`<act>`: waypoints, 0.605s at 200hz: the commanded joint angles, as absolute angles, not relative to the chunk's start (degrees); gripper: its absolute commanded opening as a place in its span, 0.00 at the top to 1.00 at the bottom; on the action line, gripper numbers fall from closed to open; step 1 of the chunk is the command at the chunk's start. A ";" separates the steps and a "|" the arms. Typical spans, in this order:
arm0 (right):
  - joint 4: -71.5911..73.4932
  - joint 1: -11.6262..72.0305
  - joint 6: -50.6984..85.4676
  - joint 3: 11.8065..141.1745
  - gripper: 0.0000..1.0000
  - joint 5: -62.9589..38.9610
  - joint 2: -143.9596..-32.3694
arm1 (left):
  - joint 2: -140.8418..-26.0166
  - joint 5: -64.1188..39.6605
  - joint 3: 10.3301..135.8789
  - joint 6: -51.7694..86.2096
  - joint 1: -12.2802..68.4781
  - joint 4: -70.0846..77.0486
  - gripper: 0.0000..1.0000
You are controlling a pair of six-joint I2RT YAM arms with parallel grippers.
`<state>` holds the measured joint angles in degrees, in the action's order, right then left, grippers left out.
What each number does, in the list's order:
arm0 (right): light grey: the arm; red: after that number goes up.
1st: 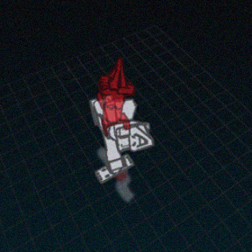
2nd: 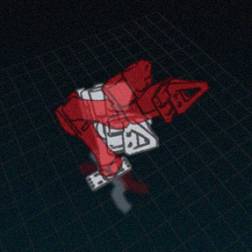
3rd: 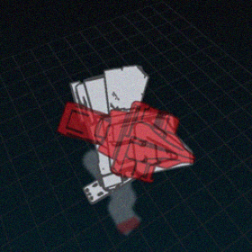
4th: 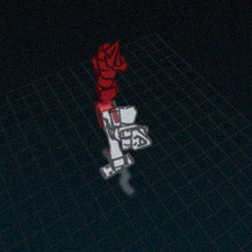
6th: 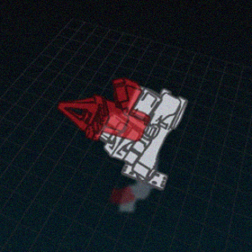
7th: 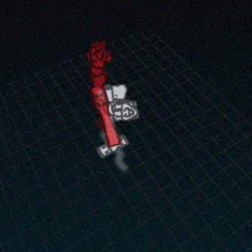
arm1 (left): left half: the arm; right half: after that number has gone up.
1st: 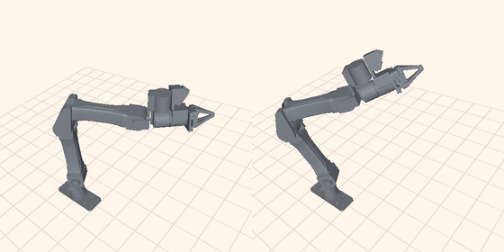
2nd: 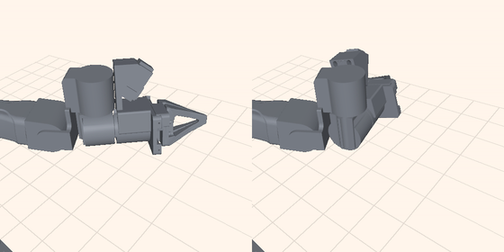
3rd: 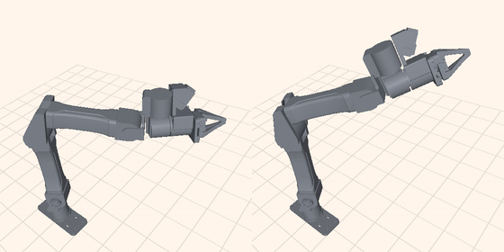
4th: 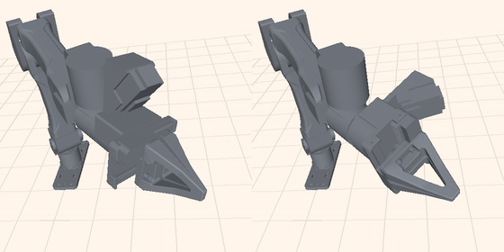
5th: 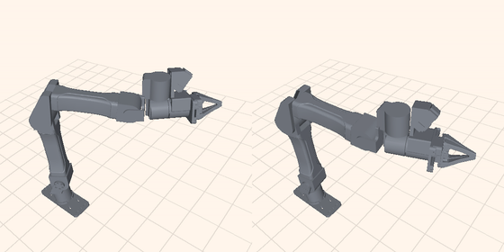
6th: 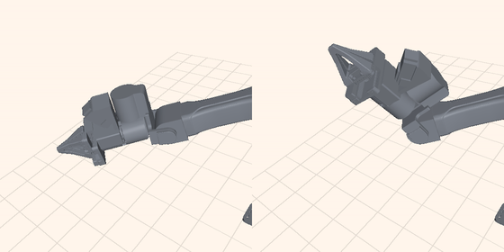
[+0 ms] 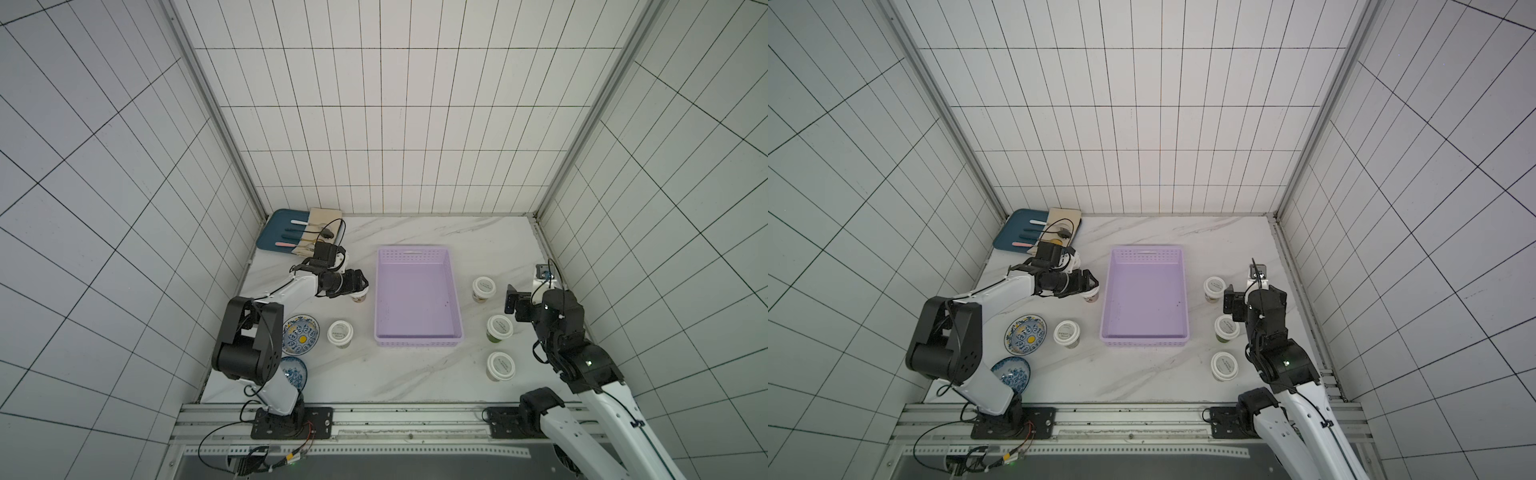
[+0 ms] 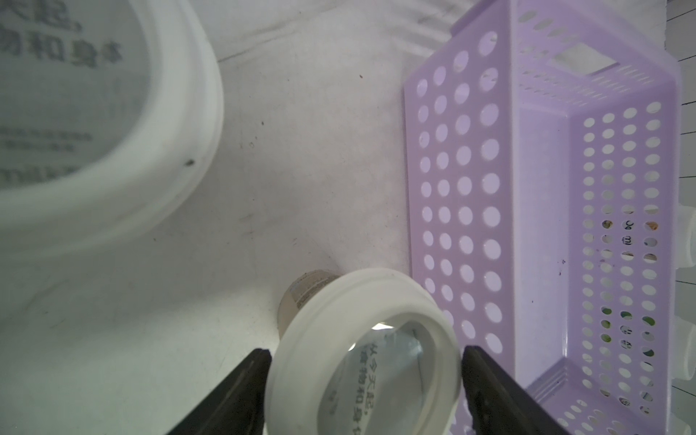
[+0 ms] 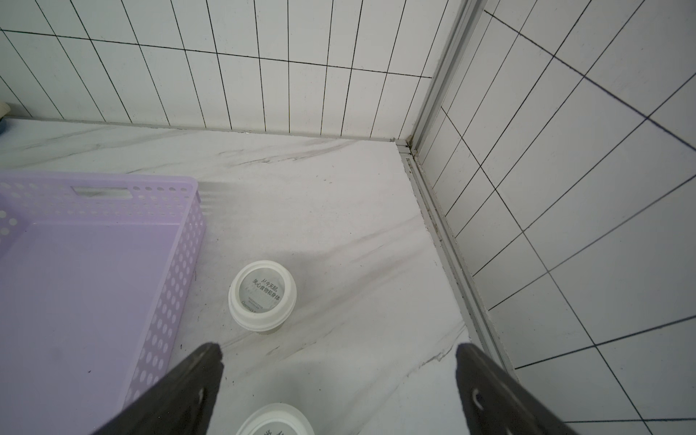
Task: Put the yogurt in the basket
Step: Pick up the yogurt from the center of the board.
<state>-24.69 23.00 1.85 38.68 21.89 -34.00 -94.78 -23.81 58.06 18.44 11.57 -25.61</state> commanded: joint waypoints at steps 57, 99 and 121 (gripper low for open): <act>-23.95 23.72 1.42 37.53 0.01 22.24 -34.02 | -92.68 -23.30 59.07 17.69 11.33 -25.75 0.23; -23.73 23.65 1.36 37.49 0.01 22.63 -33.96 | -93.40 -24.08 59.61 17.35 11.43 -26.11 0.24; -23.69 23.82 1.33 37.45 0.01 22.17 -33.63 | -93.47 -22.97 59.40 16.67 11.81 -26.34 0.24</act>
<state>-24.67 23.05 1.72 38.68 21.87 -34.09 -94.24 -23.79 58.06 18.33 11.53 -25.76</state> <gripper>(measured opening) 0.990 0.758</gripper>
